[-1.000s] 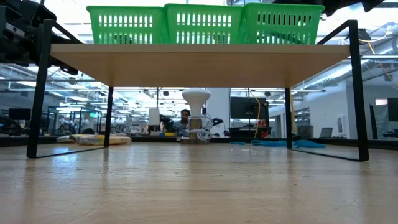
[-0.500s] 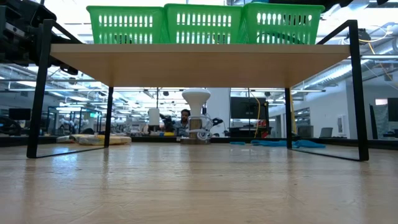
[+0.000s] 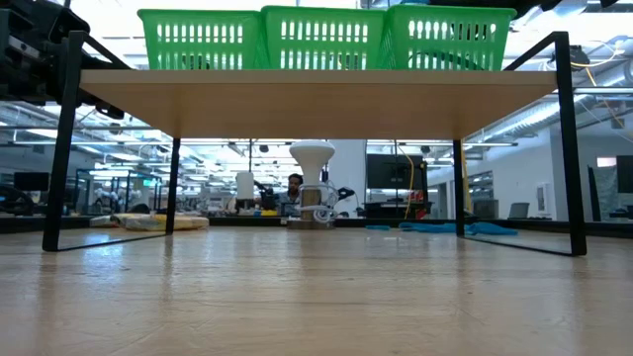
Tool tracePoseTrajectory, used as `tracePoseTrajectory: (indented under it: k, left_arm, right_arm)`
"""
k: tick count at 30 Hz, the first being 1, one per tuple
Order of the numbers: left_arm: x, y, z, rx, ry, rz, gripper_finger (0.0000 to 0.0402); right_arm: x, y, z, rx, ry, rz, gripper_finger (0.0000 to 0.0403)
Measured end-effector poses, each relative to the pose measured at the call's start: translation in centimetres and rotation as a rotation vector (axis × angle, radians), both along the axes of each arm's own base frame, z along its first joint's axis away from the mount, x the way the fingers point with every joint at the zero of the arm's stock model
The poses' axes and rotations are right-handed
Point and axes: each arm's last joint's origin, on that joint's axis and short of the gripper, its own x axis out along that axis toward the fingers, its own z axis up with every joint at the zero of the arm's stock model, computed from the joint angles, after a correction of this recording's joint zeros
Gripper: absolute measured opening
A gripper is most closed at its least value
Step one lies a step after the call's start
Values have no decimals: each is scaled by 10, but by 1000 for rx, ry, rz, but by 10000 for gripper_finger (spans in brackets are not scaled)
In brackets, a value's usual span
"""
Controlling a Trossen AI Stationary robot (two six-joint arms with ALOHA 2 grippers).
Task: Pick & Place Office Desk Supplies
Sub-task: Put the blue rubber band into the right green bin on the shelf
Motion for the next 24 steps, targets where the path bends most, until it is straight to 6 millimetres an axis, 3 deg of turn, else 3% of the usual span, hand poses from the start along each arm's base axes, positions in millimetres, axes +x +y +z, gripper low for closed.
tracePoseTrajectory:
  k: [16,24]
  left_arm:
    - [0,0,0,0,0,0,45]
    - [0,0,0,0,0,0,45]
  right_arm:
    - [-4,-2,2,-40,0,-14,111]
    - [-34,-20,16,-127,-29,-330,110]
